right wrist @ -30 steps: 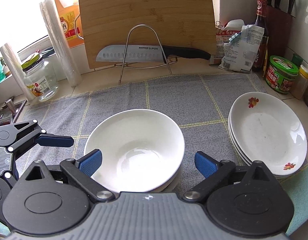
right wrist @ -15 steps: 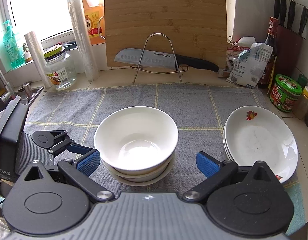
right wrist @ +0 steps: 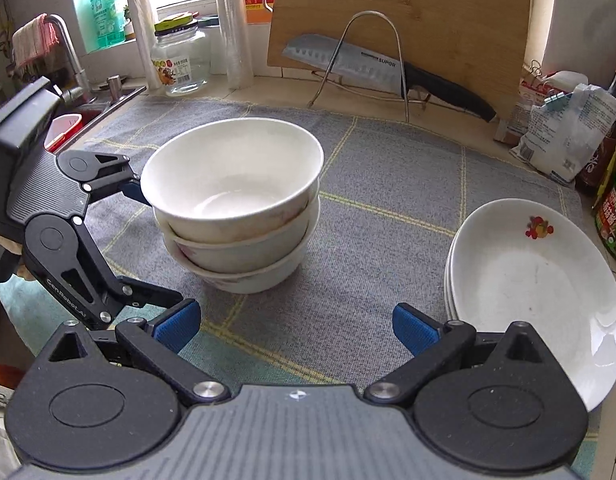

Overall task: Organize plates and bowls
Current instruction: 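Grip the bowl stack from both sides with the left and right tools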

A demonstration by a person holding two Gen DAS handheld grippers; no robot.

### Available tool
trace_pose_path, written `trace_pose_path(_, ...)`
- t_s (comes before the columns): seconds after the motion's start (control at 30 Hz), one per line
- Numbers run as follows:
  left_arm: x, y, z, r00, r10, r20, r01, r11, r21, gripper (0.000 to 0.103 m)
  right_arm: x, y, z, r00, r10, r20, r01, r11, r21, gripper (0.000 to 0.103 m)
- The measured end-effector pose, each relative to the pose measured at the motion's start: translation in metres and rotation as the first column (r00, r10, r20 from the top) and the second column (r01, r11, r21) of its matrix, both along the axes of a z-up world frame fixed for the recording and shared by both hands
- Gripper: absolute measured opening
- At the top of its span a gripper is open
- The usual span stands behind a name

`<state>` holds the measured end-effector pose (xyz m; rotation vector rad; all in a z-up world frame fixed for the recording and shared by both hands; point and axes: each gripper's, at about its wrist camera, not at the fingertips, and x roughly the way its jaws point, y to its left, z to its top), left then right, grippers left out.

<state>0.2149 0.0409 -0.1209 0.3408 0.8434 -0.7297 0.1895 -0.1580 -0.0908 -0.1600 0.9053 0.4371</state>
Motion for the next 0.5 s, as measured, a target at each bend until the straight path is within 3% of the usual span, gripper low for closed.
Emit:
trace_pose_path(0.27,-0.004,0.002,-0.001,1.000,-0.003,0.020,0.003,1.000,-0.015,0.103,0.014,0.021,-0.035,0.997,0.075,-0.013,-0.076,0.991,-0.107,0.103)
trace_pose_path(0.5,0.008,-0.001,0.000,0.991,-0.133,0.016,0.133,0.991,-0.010,0.102,0.022,0.022,-0.036,0.998,0.068,-0.001,-0.068,0.994,-0.080,0.103)
